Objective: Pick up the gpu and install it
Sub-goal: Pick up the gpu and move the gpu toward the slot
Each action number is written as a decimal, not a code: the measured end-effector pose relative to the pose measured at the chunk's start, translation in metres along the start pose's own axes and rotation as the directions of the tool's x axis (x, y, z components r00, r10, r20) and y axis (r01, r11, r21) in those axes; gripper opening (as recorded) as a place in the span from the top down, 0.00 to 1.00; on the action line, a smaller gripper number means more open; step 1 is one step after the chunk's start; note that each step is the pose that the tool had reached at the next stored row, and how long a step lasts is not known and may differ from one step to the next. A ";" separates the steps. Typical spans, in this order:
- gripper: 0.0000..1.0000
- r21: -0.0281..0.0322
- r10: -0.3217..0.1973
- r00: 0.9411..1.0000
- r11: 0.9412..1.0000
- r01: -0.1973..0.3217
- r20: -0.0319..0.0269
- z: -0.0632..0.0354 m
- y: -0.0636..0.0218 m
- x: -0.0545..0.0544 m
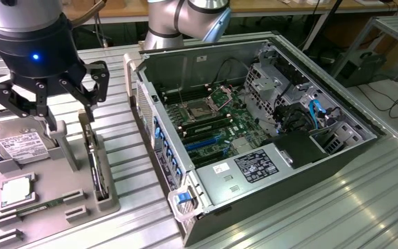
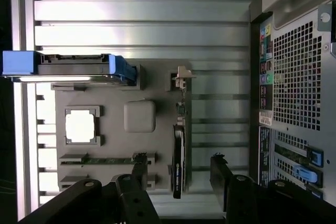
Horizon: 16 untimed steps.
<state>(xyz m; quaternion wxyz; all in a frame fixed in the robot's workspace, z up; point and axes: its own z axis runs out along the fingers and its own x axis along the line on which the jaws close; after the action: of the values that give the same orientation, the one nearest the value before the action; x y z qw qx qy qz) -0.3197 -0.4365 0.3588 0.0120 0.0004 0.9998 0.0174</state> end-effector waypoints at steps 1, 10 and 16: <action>0.40 0.000 -0.001 1.000 1.000 0.001 0.000 0.0007 0.0000 0.000; 0.40 0.000 -0.012 1.000 1.000 0.012 0.000 0.0116 -0.0004 0.000; 0.40 0.000 -0.021 1.000 1.000 0.021 -0.001 0.0184 -0.0006 0.000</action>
<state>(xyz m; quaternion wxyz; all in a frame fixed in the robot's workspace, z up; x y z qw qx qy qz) -0.3195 -0.4365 0.3404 0.0117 -0.0103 0.9997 0.0175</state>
